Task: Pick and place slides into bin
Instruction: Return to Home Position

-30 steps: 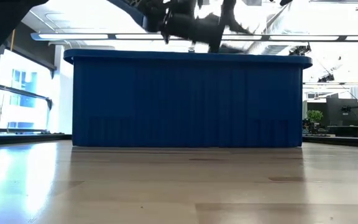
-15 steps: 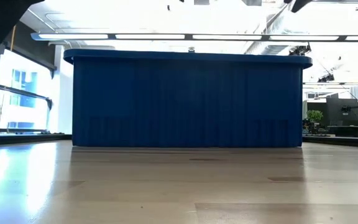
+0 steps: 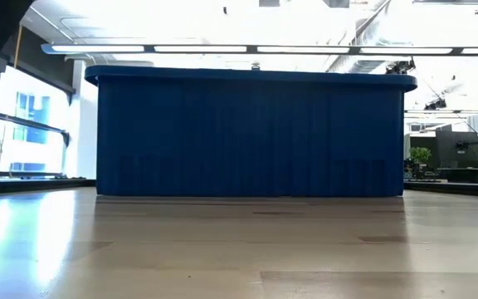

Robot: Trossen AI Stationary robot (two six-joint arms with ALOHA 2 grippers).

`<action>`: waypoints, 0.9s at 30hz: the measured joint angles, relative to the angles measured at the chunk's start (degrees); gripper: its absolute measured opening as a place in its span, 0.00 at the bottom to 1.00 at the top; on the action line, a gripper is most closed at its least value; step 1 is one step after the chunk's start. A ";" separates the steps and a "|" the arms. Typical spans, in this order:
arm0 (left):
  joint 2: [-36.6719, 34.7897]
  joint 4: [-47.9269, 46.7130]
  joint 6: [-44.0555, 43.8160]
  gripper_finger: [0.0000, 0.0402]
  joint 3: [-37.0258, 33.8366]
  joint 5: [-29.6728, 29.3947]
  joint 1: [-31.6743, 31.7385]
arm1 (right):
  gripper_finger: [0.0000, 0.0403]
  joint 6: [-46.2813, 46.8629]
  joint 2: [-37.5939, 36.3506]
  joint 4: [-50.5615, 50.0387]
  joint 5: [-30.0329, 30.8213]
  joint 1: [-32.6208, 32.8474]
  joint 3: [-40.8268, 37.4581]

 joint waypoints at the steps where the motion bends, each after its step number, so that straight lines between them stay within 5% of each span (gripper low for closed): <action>1: -0.66 -0.73 1.11 0.45 0.00 0.31 0.10 | 0.60 -1.75 -1.68 0.85 0.01 0.00 0.00; 8: -8.44 -22.42 15.26 0.45 0.02 -4.15 1.89 | 0.60 -6.97 -9.26 4.63 1.44 -0.02 -2.62; 13: -14.64 -45.15 26.81 0.45 0.02 -18.96 2.35 | 0.60 -8.00 -14.46 15.59 -0.86 0.00 -13.42; 18: -19.96 -59.03 28.57 0.45 0.00 -35.51 1.59 | 0.60 -7.68 -19.73 30.84 -1.90 -0.02 -28.61; 23: -23.61 -62.64 29.76 0.45 0.00 -36.61 1.53 | 0.60 -6.72 -24.55 46.86 -7.34 0.00 -40.30; 27: -26.27 -64.81 32.56 0.45 0.00 -35.11 2.13 | 0.60 -8.25 -28.66 51.58 -6.02 -0.09 -45.58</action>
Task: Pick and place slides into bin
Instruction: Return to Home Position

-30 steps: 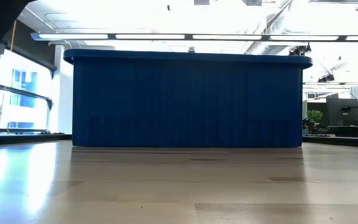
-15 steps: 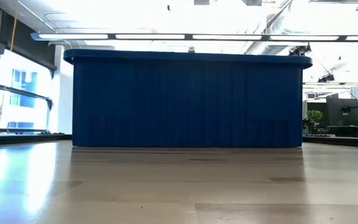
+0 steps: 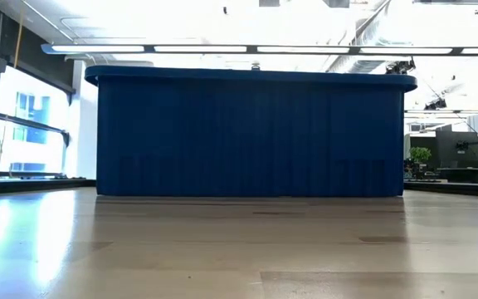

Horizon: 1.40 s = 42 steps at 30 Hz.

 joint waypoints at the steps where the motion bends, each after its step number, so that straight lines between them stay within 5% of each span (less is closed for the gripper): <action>1: -0.69 -0.79 0.34 0.45 0.00 0.04 0.52 | 0.60 0.08 -1.22 -0.19 0.40 -0.06 -0.91; 17: -16.64 -13.54 -0.05 0.45 0.00 -8.61 2.73 | 0.60 1.51 -9.88 -3.50 6.79 -0.03 -7.47; 24: -25.79 -20.82 -4.35 0.45 -1.66 -23.22 2.78 | 0.60 -0.03 -10.28 -4.78 10.77 -0.02 -7.46; 33: -41.59 -10.93 -5.28 0.45 -27.84 -26.25 2.78 | 0.60 -2.56 -10.25 -4.80 13.01 -0.04 -7.46; 42: -58.63 21.24 -2.07 0.45 -60.95 -19.55 2.78 | 0.60 -2.57 -10.25 -6.06 13.97 -0.02 -7.40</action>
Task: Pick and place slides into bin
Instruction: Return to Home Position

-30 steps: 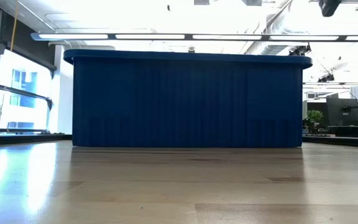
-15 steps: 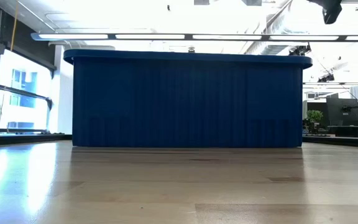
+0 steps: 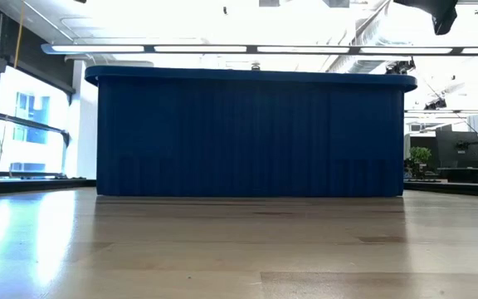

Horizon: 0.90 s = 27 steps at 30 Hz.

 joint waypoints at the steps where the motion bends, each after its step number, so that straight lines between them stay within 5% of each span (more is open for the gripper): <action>1: -1.78 3.20 0.06 0.45 -2.96 0.37 0.00 | 0.60 0.00 0.00 -0.24 0.00 -0.01 0.00; 6: -7.76 10.60 -3.27 0.45 -14.39 5.44 -0.02 | 0.60 0.02 0.00 -0.73 -0.28 -0.01 0.00; 10: -11.18 13.33 -4.89 0.45 -19.38 2.19 0.00 | 0.60 2.71 0.00 -0.89 -0.35 0.00 0.02; 27: -24.19 7.14 -4.07 0.45 -21.60 0.06 0.00 | 0.60 3.21 -2.31 -2.79 -2.06 0.00 0.04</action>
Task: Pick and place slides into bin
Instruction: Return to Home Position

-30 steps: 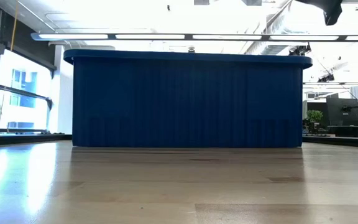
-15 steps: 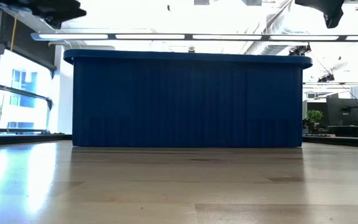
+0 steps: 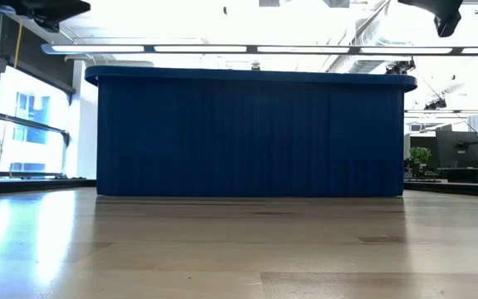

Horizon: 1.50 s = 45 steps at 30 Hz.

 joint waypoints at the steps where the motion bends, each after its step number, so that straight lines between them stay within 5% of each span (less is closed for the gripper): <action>1: -0.90 -0.11 -0.01 0.45 0.00 -0.11 0.00 | 0.60 -0.03 -0.24 0.05 0.17 0.00 0.00; 13: -4.00 0.61 1.78 0.45 -0.33 -0.38 0.00 | 0.60 -2.27 -0.36 0.14 0.55 0.00 -0.09; 37: -3.98 20.63 -7.53 0.45 -16.49 4.45 -0.02 | 0.60 -1.99 -1.87 39.90 -6.37 0.00 -27.35; 45: -4.00 21.96 -7.42 0.45 -18.89 4.77 -0.02 | 0.60 -1.67 -1.86 40.71 -6.43 0.00 -28.83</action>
